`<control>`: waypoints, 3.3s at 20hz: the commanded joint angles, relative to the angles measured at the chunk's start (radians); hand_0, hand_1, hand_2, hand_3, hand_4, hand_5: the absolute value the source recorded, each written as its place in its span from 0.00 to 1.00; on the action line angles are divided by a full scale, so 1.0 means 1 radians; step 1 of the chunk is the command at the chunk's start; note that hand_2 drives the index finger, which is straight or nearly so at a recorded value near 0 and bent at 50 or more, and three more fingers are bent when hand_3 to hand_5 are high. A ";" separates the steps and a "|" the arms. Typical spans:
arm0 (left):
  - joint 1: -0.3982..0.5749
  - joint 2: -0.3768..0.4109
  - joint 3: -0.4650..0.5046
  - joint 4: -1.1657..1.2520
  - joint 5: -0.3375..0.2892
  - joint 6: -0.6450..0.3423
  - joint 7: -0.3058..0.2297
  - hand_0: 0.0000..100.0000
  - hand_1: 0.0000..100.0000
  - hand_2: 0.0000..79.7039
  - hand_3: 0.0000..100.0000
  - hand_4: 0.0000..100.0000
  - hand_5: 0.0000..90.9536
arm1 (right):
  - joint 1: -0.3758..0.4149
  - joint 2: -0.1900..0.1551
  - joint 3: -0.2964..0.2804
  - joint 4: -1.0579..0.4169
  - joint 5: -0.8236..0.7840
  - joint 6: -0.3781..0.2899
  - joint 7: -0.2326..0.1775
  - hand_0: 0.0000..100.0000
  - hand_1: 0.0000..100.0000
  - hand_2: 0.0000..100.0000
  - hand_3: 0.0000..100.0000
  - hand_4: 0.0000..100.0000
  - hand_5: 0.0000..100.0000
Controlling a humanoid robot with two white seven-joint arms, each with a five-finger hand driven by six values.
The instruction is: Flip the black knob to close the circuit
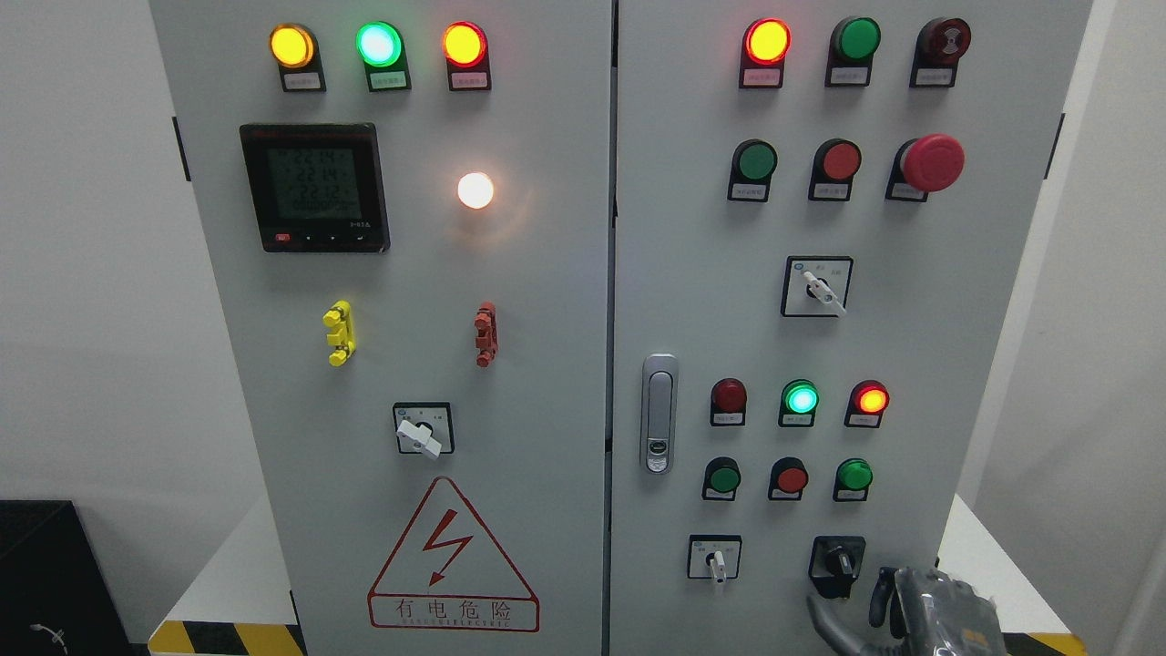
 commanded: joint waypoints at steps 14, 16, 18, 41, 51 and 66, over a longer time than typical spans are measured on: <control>0.000 0.000 -0.020 0.021 -0.021 0.000 0.001 0.00 0.00 0.00 0.00 0.00 0.00 | 0.252 0.122 -0.003 -0.145 -0.638 -0.248 -0.073 0.00 0.12 0.35 0.63 0.54 0.40; 0.000 0.000 -0.020 0.021 -0.021 0.000 0.001 0.00 0.00 0.00 0.00 0.00 0.00 | 0.276 0.122 -0.003 -0.146 -0.747 -0.255 -0.071 0.00 0.12 0.30 0.57 0.48 0.33; 0.000 0.000 -0.020 0.021 -0.021 0.000 0.001 0.00 0.00 0.00 0.00 0.00 0.00 | 0.302 0.120 -0.001 -0.157 -0.856 -0.256 -0.065 0.00 0.12 0.26 0.48 0.42 0.27; 0.000 0.000 -0.020 0.021 -0.020 0.000 0.001 0.00 0.00 0.00 0.00 0.00 0.00 | 0.398 0.114 -0.011 -0.162 -1.199 -0.339 0.165 0.00 0.06 0.00 0.00 0.00 0.00; 0.000 0.000 -0.020 0.021 -0.021 0.000 0.001 0.00 0.00 0.00 0.00 0.00 0.00 | 0.407 0.114 -0.011 -0.162 -1.220 -0.339 0.177 0.00 0.05 0.00 0.00 0.00 0.00; 0.000 0.000 -0.020 0.021 -0.021 -0.001 0.001 0.00 0.00 0.00 0.00 0.00 0.00 | 0.425 0.114 -0.012 -0.166 -1.222 -0.341 0.176 0.00 0.07 0.00 0.00 0.00 0.00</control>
